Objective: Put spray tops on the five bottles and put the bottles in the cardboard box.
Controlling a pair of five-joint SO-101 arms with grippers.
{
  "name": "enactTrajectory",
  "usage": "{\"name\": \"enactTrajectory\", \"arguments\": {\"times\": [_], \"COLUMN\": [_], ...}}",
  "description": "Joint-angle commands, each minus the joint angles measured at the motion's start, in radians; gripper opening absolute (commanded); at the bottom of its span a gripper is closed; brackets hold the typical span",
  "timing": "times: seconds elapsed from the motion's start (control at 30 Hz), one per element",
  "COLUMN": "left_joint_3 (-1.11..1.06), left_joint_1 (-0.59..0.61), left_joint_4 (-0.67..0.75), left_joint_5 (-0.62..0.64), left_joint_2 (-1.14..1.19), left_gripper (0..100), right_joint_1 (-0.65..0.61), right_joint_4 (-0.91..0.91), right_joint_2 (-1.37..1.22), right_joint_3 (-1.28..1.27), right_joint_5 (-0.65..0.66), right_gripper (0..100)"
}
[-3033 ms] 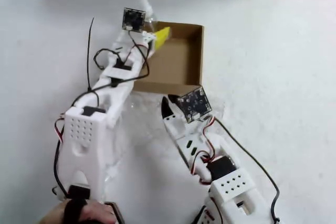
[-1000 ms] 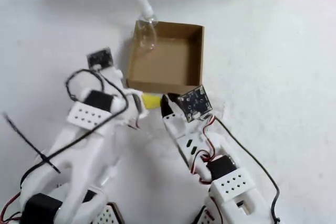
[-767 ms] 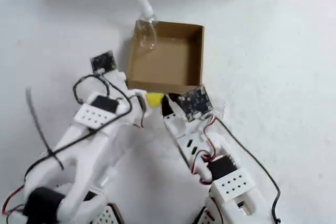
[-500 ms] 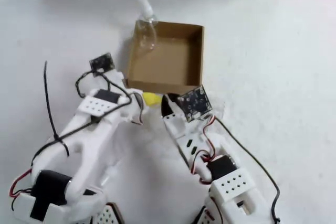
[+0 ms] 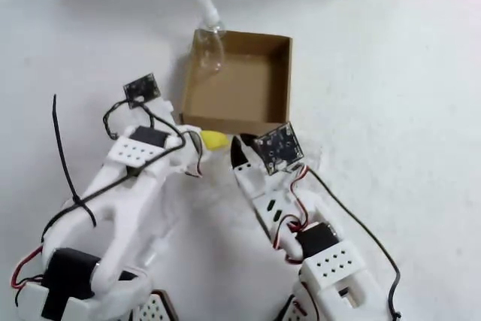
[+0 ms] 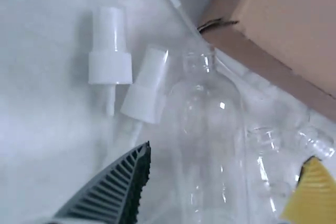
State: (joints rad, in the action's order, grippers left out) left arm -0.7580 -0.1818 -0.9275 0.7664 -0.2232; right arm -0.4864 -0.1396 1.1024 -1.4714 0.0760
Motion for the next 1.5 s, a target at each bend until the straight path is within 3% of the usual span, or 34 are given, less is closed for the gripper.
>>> {"name": "enactTrajectory", "arguments": {"times": [0.0, 0.2, 0.27, 0.67, 0.97, 1.23, 1.33, 1.47], "left_joint_3": [0.051, 0.058, 0.057, 0.078, 0.176, 0.164, 0.155, 0.153], "left_joint_1": [0.005, 0.005, 0.005, 0.005, 0.05, 0.041, 0.041, 0.041], "left_joint_4": [-0.014, -0.006, 0.011, 0.051, 0.048, 0.084, 0.086, 0.077], "left_joint_5": [0.009, 0.003, 0.003, 0.009, 0.005, 0.002, 0.002, 0.002], "left_joint_2": [-0.05, -0.053, -0.054, 0.07, 0.174, 0.182, 0.182, 0.182], "left_gripper": [39, 17, 14, 34, 28, 11, 12, 21], "right_joint_1": [0.002, 0.002, 0.001, -0.001, -0.001, -0.001, -0.001, -0.001], "right_joint_4": [-0.002, -0.001, -0.001, -0.001, -0.001, -0.001, -0.001, -0.001], "right_joint_2": [0.012, 0.012, 0.012, 0.012, 0.012, 0.012, 0.015, 0.015], "right_joint_3": [0.06, 0.06, 0.06, 0.06, 0.06, 0.06, 0.06, 0.06], "right_joint_5": [-0.003, -0.003, -0.003, -0.003, -0.003, -0.003, -0.003, -0.003], "right_gripper": [1.7, 1.7, 1.7, 1.7, 1.7, 1.7, 1.7, 1.7]}}
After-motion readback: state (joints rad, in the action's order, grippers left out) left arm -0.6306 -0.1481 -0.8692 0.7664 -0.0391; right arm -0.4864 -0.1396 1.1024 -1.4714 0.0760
